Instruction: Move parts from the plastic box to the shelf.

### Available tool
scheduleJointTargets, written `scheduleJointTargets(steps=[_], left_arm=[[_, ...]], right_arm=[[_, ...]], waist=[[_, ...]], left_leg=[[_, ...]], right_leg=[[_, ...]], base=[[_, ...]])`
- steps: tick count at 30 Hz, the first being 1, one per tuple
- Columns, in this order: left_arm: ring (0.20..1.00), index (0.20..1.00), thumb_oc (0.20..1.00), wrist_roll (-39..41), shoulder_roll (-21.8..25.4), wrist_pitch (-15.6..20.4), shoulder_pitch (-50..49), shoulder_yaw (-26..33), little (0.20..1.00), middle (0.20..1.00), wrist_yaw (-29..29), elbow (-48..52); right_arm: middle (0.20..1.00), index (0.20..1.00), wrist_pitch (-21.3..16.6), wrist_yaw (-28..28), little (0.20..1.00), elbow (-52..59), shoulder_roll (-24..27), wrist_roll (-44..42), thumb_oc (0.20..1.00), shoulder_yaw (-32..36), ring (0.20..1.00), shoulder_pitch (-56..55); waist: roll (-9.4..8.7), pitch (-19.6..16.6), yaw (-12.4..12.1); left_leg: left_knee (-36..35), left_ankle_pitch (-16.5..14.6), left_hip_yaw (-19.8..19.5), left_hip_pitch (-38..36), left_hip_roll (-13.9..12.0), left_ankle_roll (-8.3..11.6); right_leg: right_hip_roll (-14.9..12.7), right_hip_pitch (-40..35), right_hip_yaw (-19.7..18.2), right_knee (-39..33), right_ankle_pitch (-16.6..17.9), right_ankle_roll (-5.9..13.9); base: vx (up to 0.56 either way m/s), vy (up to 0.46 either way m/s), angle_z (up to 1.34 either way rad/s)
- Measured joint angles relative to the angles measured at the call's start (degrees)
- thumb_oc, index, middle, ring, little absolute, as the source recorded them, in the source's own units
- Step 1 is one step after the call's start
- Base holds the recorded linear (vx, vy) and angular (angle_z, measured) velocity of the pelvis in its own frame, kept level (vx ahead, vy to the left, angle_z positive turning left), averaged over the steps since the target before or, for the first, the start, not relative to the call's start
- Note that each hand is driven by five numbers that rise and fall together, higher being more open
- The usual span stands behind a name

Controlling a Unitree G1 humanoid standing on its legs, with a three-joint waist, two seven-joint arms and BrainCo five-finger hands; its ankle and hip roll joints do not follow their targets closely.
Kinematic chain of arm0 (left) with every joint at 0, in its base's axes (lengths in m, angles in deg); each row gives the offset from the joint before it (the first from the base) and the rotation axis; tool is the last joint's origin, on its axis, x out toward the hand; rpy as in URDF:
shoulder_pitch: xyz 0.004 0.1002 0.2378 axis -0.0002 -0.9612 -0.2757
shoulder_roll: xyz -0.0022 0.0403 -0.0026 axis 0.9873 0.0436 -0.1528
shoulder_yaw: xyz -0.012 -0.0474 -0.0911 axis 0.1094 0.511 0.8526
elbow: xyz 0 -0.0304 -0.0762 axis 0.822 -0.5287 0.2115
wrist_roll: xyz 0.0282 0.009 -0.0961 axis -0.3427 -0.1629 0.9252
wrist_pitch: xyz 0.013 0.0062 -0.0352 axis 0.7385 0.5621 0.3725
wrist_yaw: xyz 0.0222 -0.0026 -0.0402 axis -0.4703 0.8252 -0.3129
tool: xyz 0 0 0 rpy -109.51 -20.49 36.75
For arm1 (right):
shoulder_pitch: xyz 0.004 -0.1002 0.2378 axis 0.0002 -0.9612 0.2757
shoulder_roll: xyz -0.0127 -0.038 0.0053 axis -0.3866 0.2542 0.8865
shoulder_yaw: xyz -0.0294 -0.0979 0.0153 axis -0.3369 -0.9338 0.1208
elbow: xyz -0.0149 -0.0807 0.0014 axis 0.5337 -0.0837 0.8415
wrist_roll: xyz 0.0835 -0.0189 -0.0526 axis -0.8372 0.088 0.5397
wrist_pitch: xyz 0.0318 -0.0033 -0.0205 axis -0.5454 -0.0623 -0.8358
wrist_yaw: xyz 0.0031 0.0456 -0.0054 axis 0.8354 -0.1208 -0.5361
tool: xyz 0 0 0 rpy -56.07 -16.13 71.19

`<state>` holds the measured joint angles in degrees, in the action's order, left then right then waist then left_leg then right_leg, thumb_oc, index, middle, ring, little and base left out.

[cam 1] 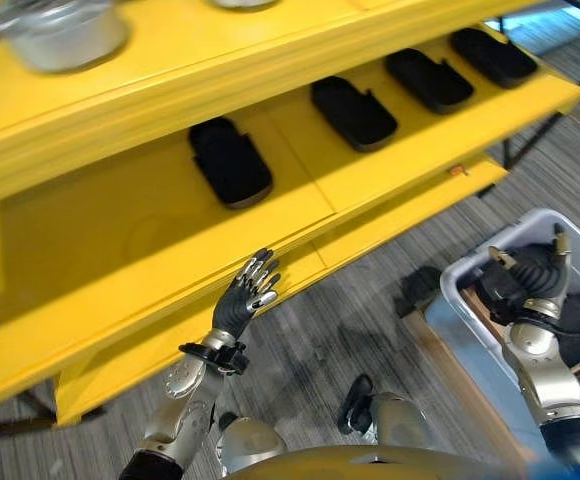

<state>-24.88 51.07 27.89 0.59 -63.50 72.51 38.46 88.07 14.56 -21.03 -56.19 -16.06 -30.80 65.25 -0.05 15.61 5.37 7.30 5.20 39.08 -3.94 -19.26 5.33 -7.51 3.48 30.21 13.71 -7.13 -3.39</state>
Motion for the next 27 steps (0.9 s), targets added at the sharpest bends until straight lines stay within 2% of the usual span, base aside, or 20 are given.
scheduleJointTargets(steps=[1, 8, 10, 13, 16, 18, 21, 23, 24, 25, 26, 27], left_arm=[[1.0, 1.0, 1.0, 0.0, 0.3, -0.1, 0.4, -0.5, 1.0, 1.0, -0.4, -0.2], [1.0, 1.0, 1.0, 1.7, 0.2, -2.5, 2.4, -5.6, 1.0, 1.0, -2.1, -0.1], [1.0, 1.0, 1.0, 1.7, 0.2, -2.6, 2.8, -6.6, 1.0, 1.0, -2.4, -0.1], [1.0, 1.0, 1.0, 1.6, 0.4, -2.6, 4.3, -8.1, 1.0, 1.0, -2.3, -0.1], [1.0, 1.0, 1.0, 0.2, 0.4, -2.1, 7.8, -10.4, 1.0, 1.0, -1.7, -0.1], [1.0, 1.0, 1.0, -0.4, 0.3, -1.4, 9.2, -11.2, 1.0, 1.0, -0.3, -0.1], [1.0, 1.0, 1.0, -0.3, 0.4, 1.0, 9.5, -10.6, 1.0, 1.0, 3.1, -0.3], [1.0, 1.0, 1.0, -0.3, 0.3, 1.9, 9.5, -10.2, 1.0, 1.0, 4.0, -0.4], [1.0, 1.0, 1.0, -0.3, 0.3, 2.1, 9.1, -9.9, 1.0, 1.0, 4.2, -0.4], [1.0, 1.0, 1.0, -0.2, 0.1, 2.4, 7.9, -9.4, 1.0, 1.0, 4.9, -0.3], [1.0, 1.0, 1.0, -0.2, -0.3, 2.7, 6.9, -8.9, 1.0, 1.0, 5.2, -0.3], [1.0, 1.0, 1.0, -0.2, -0.4, 2.9, 6.0, -8.6, 1.0, 1.0, 5.4, -0.1]], right_arm=[[1.0, 1.0, -0.1, 0.8, 1.0, -1.2, -0.7, -0.1, 1.0, 0.3, 1.0, -0.1], [1.0, 1.0, 0.1, 4.8, 1.0, -7.3, -1.0, -0.1, 1.0, 2.0, 1.0, 0.4], [1.0, 1.0, 0.1, 5.4, 1.0, -9.1, -1.3, -0.2, 1.0, 4.0, 1.0, 0.2], [1.0, 1.0, 0.1, 5.9, 1.0, -11.0, -1.3, -0.2, 1.0, 5.6, 1.0, 0.5], [1.0, 1.0, 0.0, 5.1, 1.0, -11.8, -1.0, -0.1, 1.0, 5.9, 1.0, 0.0], [1.0, 1.0, -0.4, 4.0, 1.0, -11.7, 0.2, 0.0, 1.0, 5.9, 1.0, 0.8], [1.0, 1.0, -0.4, 2.5, 1.0, -11.7, 1.4, 0.0, 1.0, 5.5, 1.0, 4.7], [1.0, 1.0, -0.4, 1.5, 1.0, -11.7, 2.6, 0.0, 1.0, 5.5, 1.0, 6.4], [1.0, 1.0, -0.4, 0.7, 1.0, -11.7, 3.2, 0.0, 1.0, 5.1, 1.0, 7.5], [1.0, 1.0, -0.4, -0.7, 1.0, -11.8, 3.9, 0.0, 1.0, 3.6, 1.0, 9.1], [1.0, 1.0, -0.4, -1.5, 1.0, -11.7, 3.9, 0.0, 1.0, 2.7, 1.0, 9.8], [1.0, 1.0, -0.4, -2.7, 1.0, -11.6, 3.7, 0.0, 1.0, 1.5, 1.0, 11.0]], waist=[[0.39, -0.1, 0.6], [0.69, 0.4, 1.8], [0.87, 0.4, 3.4], [1.23, 0.3, 4.9], [2.02, 0.4, 6.5], [2.83, 0.4, 6.7], [3.46, 0.3, 6.7], [3.41, 0.4, 5.7], [3.29, 0.4, 4.8], [2.86, 0.3, 3.7], [2.69, 0.4, 3.4], [2.43, 0.3, 3.0]], left_leg=[[-1.0, -0.5, 2.8, -1.3, -0.7, -0.08], [-2.2, -0.3, 5.1, -3.1, 0.0, 0.02], [-2.3, -0.3, 6.3, -3.1, 0.4, 0.02], [-2.3, -0.3, 7.8, -3.1, 0.8, 0.01], [-2.3, -0.3, 7.9, -3.1, 0.6, -0.03], [-2.4, 0.0, 8.6, -3.2, 0.6, 0.01], [-3.2, 2.0, 8.7, -4.2, 0.4, 0.36], [-3.0, 3.7, 5.0, -4.6, 0.1, -0.1], [-1.7, 4.1, 0.3, -4.7, 0.1, -0.31], [0.9, 3.0, -6.6, -4.1, 0.4, 0.53], [1.5, 1.3, -10.1, -3.8, 1.1, 1.66], [0.3, -1.2, -15.3, -3.1, 3.5, 2.57]], right_leg=[[0.7, -0.2, -0.2, -0.2, -0.1, 0.18], [1.1, 1.4, -2.8, 0.3, 0.0, 0.49], [0.9, 2.9, -3.6, 1.4, -0.6, 1.28], [0.4, 5.0, -5.5, 3.6, -1.1, 1.1], [0.4, 7.1, -6.8, 5.7, -1.8, 0.35], [0.6, 8.5, -7.9, 6.9, -2.3, -0.1], [1.6, 9.6, -9.4, 7.5, -2.7, -0.71], [2.4, 9.5, -11.2, 7.4, -2.7, -0.83], [3.5, 9.4, -13.5, 7.0, -2.2, -1.42], [4.4, 8.8, -16.5, 5.7, -1.0, -2.74], [4.8, 7.9, -17.6, 4.0, 0.0, -2.58], [5.5, 6.9, -19.4, 1.0, 1.8, -2.52]], base=[[-0.02, -0.116, -0.41], [0.0, -0.1, -0.2], [-0.02, -0.142, -0.23], [-0.03, -0.164, -0.33], [-0.06, -0.16, -0.26], [-0.03, -0.164, -0.34], [0.02, -0.151, -0.38], [0.07, -0.079, -0.4], [0.13, -0.033, -0.8], [0.16, -0.033, -0.91], [0.09, -0.05, -0.94], [0.06, -0.058, -1.06]])
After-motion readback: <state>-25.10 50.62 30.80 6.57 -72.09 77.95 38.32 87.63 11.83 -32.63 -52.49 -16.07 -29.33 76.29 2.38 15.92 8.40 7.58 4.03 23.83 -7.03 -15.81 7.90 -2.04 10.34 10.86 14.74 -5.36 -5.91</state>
